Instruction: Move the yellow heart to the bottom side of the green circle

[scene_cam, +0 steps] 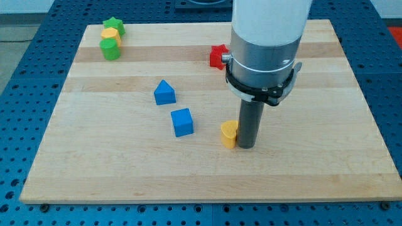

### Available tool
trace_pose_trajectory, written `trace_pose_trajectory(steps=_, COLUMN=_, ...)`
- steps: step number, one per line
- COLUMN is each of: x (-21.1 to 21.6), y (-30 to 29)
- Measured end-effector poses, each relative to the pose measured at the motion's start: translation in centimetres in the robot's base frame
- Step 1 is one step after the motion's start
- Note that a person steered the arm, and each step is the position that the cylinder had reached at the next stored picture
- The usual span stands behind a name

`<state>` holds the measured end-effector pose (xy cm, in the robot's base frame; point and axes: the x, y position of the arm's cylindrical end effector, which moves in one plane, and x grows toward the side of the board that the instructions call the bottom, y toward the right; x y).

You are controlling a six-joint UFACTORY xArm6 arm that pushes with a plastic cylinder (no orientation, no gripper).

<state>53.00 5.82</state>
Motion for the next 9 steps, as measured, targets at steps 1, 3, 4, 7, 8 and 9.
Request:
trace_pose_trajectory(steps=1, x=0.0, y=-2.3)
trace_pose_trajectory(steps=3, x=-1.7, y=-6.5)
trace_pose_trajectory(steps=4, x=-3.9, y=-8.0)
trace_pose_trajectory(steps=7, x=-14.3, y=-9.7)
trace_pose_trajectory(steps=8, x=-16.6, y=-9.3)
trace_pose_trajectory(steps=9, x=-18.3, y=-8.1)
